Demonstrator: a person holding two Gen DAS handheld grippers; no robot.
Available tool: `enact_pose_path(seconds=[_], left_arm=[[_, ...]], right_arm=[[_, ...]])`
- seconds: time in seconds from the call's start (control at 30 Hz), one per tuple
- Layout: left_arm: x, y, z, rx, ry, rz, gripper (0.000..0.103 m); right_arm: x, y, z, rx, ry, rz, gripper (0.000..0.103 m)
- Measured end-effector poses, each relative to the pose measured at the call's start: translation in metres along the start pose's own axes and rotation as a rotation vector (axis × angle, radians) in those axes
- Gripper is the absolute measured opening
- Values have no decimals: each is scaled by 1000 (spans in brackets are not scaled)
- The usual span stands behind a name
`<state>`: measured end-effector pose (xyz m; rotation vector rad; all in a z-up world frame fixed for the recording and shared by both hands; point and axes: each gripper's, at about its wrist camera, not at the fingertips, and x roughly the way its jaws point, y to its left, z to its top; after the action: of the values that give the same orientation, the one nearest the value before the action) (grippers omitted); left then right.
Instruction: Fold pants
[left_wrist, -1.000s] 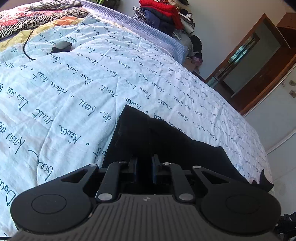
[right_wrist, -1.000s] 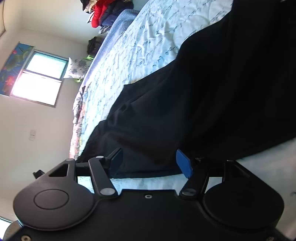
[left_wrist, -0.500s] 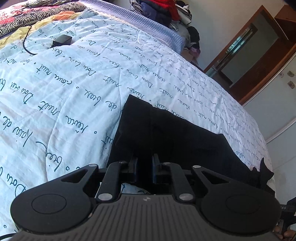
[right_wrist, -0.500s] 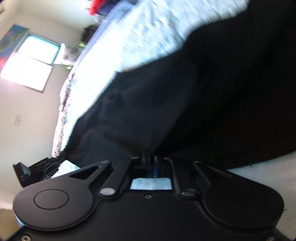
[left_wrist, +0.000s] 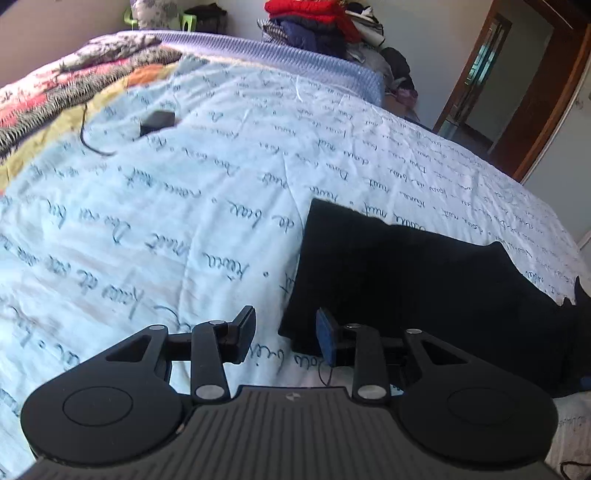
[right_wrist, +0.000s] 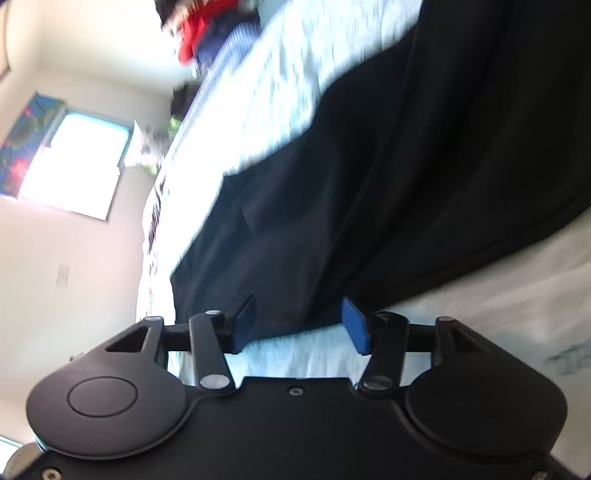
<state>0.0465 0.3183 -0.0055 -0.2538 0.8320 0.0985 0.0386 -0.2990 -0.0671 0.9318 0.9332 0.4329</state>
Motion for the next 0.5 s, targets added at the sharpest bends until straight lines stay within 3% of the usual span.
enact_pose_path(seconds=[0.07,0.17,0.23,0.27,0.33,0.4,0.43,0.47,0.5], left_arm=[[-11,-8,9,-2,-58,-5,39],[-1,-44,17,16,-112,-125,39],[25,-77,14,70,-90,-174,40],[41,-92,8,107,-80,-180,44],[74,-117,-7,177,-40,-121,43],[96,-129,-29,242,-65,-68,46],[97,-131,-40,263,-123,-58,49],[96,-130,-49,275,-160,-58,52],[94,-131,-53,278,-179,-52,52]], right_arm=[[-5,11,8,-12,-50,39,55],[29,40,26,-28,-43,117,55],[70,60,34,-28,-15,180,63],[92,68,37,-31,-5,199,74],[132,71,41,16,41,164,76],[161,63,41,18,92,44,75],[168,55,39,13,109,-9,70],[165,49,38,3,101,-8,48],[159,43,39,10,109,11,43]])
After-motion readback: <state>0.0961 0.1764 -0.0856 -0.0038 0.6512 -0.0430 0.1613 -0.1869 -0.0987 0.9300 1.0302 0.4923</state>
